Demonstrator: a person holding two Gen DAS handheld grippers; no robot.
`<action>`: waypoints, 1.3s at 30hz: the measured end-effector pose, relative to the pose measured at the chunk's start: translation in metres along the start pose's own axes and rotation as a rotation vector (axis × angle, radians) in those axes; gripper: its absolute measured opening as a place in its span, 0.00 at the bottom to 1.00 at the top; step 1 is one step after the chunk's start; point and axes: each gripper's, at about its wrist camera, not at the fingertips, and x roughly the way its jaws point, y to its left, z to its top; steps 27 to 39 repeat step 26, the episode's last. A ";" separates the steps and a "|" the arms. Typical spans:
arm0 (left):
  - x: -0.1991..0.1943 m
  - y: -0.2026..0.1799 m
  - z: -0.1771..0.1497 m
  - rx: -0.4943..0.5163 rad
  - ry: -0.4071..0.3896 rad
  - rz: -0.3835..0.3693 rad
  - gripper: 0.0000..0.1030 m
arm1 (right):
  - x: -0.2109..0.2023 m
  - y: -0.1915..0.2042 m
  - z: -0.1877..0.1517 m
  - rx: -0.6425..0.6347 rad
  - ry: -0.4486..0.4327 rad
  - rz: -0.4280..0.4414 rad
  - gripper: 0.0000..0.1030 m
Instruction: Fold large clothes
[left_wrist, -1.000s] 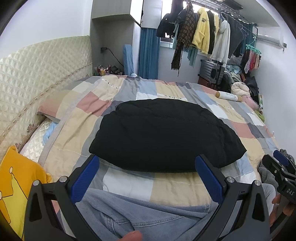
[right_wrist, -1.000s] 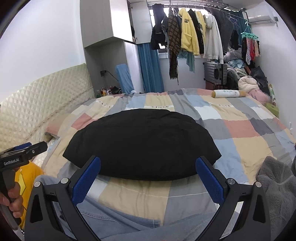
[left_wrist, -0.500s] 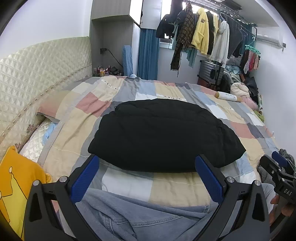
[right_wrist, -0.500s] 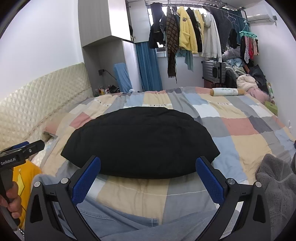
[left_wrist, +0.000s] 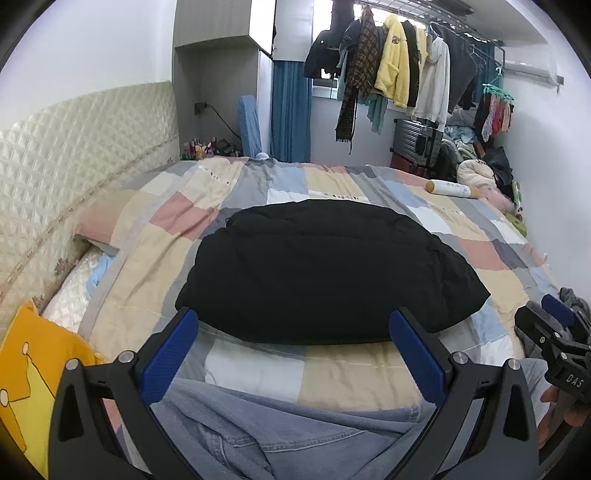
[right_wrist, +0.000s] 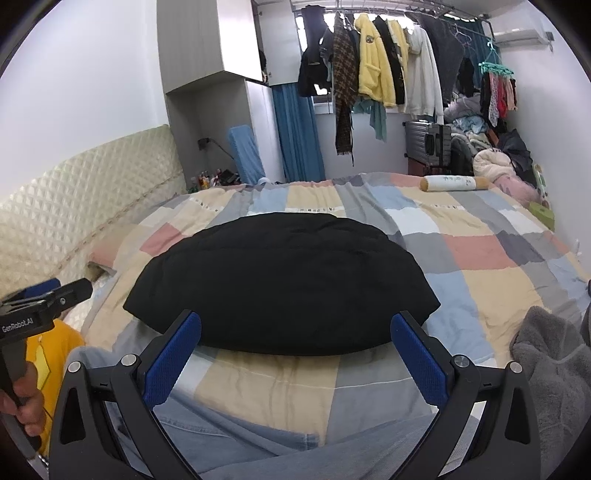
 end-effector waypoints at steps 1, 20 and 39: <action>0.000 0.000 0.000 -0.004 0.000 -0.005 1.00 | 0.000 0.000 0.000 -0.001 -0.002 -0.003 1.00; 0.002 -0.001 -0.005 -0.002 0.005 0.010 1.00 | -0.001 -0.005 -0.001 0.009 -0.015 -0.019 1.00; 0.002 -0.005 -0.007 -0.011 0.005 -0.003 1.00 | 0.001 -0.006 0.001 0.013 -0.014 -0.020 1.00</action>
